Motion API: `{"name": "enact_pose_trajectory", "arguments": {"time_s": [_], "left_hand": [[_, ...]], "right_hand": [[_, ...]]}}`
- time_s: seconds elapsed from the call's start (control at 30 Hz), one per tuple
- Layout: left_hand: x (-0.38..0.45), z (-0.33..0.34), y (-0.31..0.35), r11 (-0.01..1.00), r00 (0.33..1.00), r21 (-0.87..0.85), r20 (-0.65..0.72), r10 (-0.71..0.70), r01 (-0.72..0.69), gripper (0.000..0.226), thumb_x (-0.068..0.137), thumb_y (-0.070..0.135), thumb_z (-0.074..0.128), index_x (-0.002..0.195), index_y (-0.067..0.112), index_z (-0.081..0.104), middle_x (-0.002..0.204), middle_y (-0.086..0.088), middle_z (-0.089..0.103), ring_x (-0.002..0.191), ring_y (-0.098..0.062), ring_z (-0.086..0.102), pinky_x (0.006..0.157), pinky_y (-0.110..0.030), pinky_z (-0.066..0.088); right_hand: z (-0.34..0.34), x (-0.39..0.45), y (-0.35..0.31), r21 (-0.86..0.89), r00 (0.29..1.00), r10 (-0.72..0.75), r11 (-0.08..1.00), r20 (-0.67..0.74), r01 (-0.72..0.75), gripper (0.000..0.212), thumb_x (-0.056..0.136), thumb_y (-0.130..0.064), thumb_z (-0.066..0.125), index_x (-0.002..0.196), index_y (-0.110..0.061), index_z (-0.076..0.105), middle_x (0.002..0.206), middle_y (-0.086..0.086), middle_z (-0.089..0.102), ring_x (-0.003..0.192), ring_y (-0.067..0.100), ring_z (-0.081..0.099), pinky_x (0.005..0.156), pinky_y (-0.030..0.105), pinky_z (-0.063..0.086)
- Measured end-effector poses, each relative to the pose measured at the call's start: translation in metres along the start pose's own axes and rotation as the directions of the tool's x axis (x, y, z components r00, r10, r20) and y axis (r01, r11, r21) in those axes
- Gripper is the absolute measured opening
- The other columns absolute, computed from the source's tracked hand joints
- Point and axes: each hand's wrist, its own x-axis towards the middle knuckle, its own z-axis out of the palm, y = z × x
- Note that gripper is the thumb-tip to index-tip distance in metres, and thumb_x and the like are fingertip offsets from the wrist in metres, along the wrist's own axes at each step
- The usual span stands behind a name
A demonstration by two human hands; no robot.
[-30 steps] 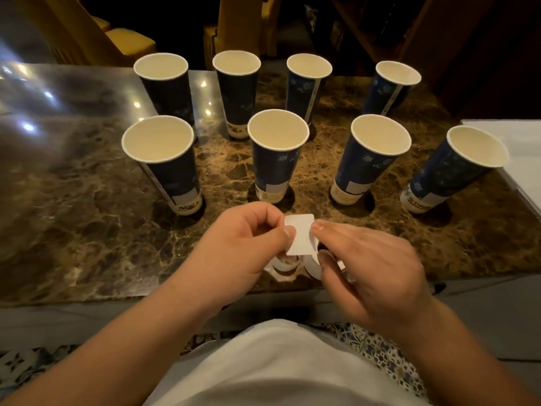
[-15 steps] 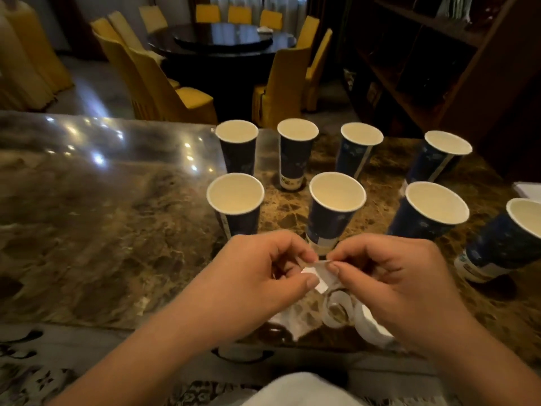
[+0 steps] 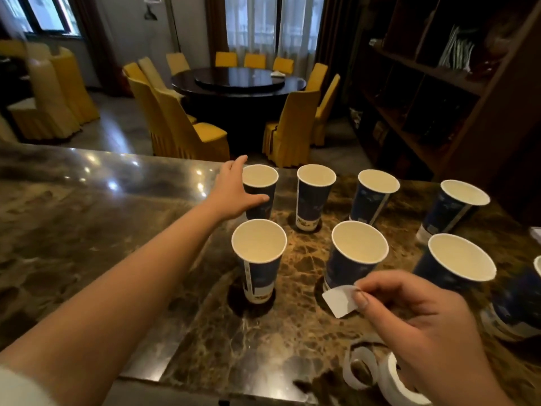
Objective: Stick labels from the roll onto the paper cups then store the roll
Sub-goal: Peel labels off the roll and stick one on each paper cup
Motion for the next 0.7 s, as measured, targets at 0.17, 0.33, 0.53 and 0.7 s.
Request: {"name": "enact_pose_trajectory", "arguments": {"time_s": [0.17,0.33,0.53,0.7], "left_hand": [[0.021,0.025,-0.018,0.975,0.996,-0.203,0.009,-0.091,0.091,0.101,0.076,0.029,0.082,0.153,0.018,0.017,0.155,-0.011,0.033,0.14,-0.033,0.036,0.11,-0.049,0.04],[0.025,0.008,-0.002,0.923,0.992,-0.38,-0.083,-0.095,0.056,0.091,0.082,0.018,0.077,0.151,0.014,0.018,0.151,-0.014,0.037,0.138,-0.032,0.038,0.105,-0.043,0.043],[0.009,-0.068,0.086,0.666,0.991,-0.743,-0.13,-0.039,-0.071,0.078,0.078,0.021,0.079,0.142,0.013,0.035,0.134,-0.007,0.052,0.123,-0.023,0.054,0.089,-0.029,0.054],[-0.053,-0.074,0.154,0.532,0.989,-0.844,0.012,0.145,-0.068,0.046,0.074,0.024,0.078,0.115,0.022,0.057,0.113,0.0,0.07,0.105,-0.016,0.068,0.088,-0.034,0.057]], "right_hand": [[-0.001,0.003,0.007,0.009,0.999,0.047,0.999,-0.012,-0.047,0.019,0.067,-0.033,0.069,0.085,-0.038,0.072,0.068,-0.014,0.07,0.068,0.01,0.066,0.056,0.017,0.052],[-0.003,0.012,0.007,0.014,0.998,0.066,0.998,0.002,-0.066,0.023,0.064,-0.033,0.068,0.085,-0.041,0.072,0.068,-0.018,0.069,0.069,0.005,0.066,0.054,0.012,0.05],[-0.015,0.047,-0.006,0.079,0.996,0.039,0.996,-0.079,-0.033,0.027,0.072,-0.016,0.073,0.086,-0.04,0.07,0.078,-0.017,0.071,0.076,0.007,0.066,0.057,0.015,0.055],[-0.014,0.07,-0.031,0.269,0.984,0.028,0.963,-0.173,0.02,0.01,0.066,-0.031,0.07,0.076,-0.027,0.07,0.08,-0.011,0.073,0.075,0.009,0.068,0.062,0.016,0.055]]}}
